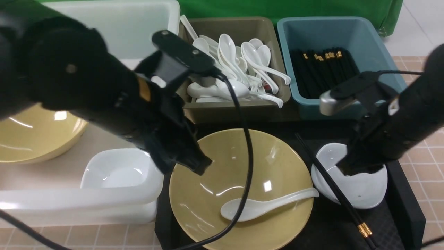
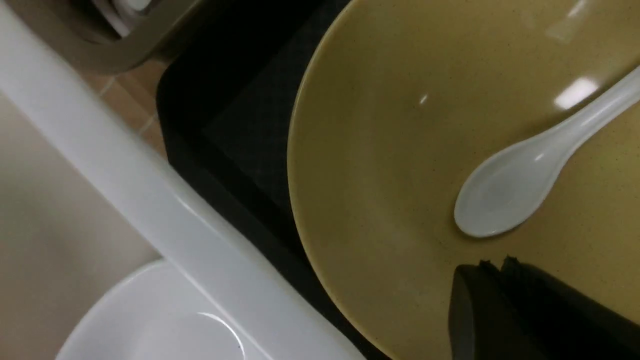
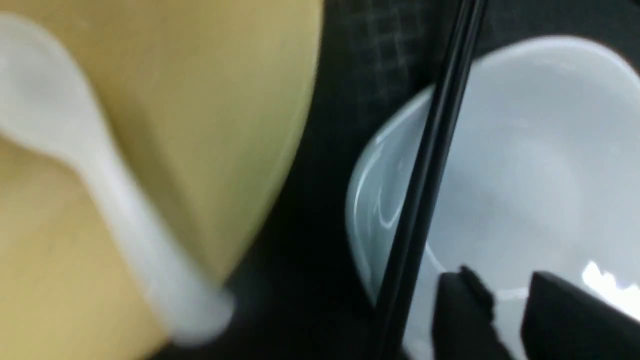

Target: On brown table put chopsticks spoon bowls plates into blue grey white boxes.

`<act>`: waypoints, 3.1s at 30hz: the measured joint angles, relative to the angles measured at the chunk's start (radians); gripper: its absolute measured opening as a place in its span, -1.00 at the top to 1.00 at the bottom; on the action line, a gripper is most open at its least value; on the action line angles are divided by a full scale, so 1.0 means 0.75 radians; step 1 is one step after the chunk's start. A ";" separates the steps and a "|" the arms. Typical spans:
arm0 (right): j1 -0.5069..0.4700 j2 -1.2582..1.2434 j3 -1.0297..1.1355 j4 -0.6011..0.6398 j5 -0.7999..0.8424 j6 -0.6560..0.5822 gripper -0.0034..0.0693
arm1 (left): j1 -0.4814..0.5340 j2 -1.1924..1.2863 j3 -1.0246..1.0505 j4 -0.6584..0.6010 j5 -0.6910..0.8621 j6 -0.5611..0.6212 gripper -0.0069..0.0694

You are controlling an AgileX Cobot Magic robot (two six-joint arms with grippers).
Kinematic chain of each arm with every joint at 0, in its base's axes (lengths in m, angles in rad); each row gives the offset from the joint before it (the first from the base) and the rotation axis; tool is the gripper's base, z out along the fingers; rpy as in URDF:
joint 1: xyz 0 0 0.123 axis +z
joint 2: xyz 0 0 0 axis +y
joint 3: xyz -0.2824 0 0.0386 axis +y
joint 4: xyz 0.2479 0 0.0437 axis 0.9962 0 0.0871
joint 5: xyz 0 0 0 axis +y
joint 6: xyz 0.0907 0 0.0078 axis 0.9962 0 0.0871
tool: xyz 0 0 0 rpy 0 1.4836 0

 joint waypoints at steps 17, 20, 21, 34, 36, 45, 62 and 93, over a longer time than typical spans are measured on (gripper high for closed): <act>0.003 0.202 -0.030 0.067 -0.113 0.001 -0.47 | 0.000 0.071 -0.003 0.053 -0.107 0.028 0.81; 0.003 0.225 -0.032 0.067 -0.116 -0.001 -0.47 | 0.000 0.082 -0.003 0.055 -0.108 0.028 0.81; 0.003 0.230 -0.032 0.067 -0.117 -0.001 -0.47 | 0.000 0.083 -0.003 0.054 -0.108 0.028 0.81; 0.003 0.242 -0.034 0.063 -0.117 -0.002 0.08 | 0.000 0.083 -0.003 0.054 -0.108 0.028 0.81; 0.003 0.242 -0.034 0.063 -0.117 -0.002 0.26 | 0.000 0.083 -0.003 0.054 -0.108 0.030 0.81; 0.003 0.242 -0.034 0.064 -0.117 -0.002 0.49 | 0.000 0.083 -0.003 0.054 -0.108 0.030 0.81; -0.002 -0.085 -0.228 -0.031 -0.107 -0.007 0.49 | 0.172 0.191 -0.035 -0.015 -0.290 -0.066 0.81; -0.261 0.608 -1.197 -0.030 0.050 -0.013 -0.43 | 0.311 0.404 -0.663 -0.204 -0.076 0.194 0.81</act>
